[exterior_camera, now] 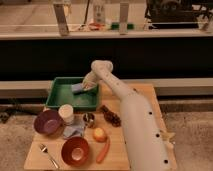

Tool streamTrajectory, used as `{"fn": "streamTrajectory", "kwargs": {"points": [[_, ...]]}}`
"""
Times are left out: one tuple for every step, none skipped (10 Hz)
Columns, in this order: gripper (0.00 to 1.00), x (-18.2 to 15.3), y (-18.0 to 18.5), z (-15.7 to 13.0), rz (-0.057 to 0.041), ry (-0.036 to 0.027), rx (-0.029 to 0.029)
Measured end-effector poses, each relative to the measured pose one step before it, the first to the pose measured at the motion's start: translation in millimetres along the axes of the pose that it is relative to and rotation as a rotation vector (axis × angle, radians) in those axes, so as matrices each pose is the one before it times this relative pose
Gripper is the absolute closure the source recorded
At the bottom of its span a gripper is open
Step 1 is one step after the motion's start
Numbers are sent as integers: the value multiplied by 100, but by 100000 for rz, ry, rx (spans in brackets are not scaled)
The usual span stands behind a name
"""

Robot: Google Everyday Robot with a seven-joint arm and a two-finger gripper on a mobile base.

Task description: Wipe tray with sponge

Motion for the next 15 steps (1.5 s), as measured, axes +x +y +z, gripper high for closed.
{"fn": "streamTrajectory", "kwargs": {"points": [[98, -576, -705, 375, -734, -736, 623], [98, -1147, -707, 807, -1994, -1945, -257], [98, -1056, -283, 665, -1725, -2105, -558], [98, -450, 156, 289, -1332, -1315, -730], [98, -591, 249, 183, -1212, -1644, -495], [98, -757, 266, 75, -1273, -1657, -414], [98, -993, 463, -129, -1744, -1454, -488], [98, -899, 650, -362, -1738, -733, -388], [98, -1115, 915, -306, -1746, -367, -1139], [98, -1265, 881, -190, -1674, -242, -1631], [98, -1084, 1029, -205, -1505, 73, -2154], [98, -286, 969, -443, 175, 939, -1375], [98, 425, 1384, -755, 1494, 1407, -1115], [98, 599, 1064, -638, 1778, 1284, -533], [98, 917, 1411, -858, 2834, 1815, -495]]}}
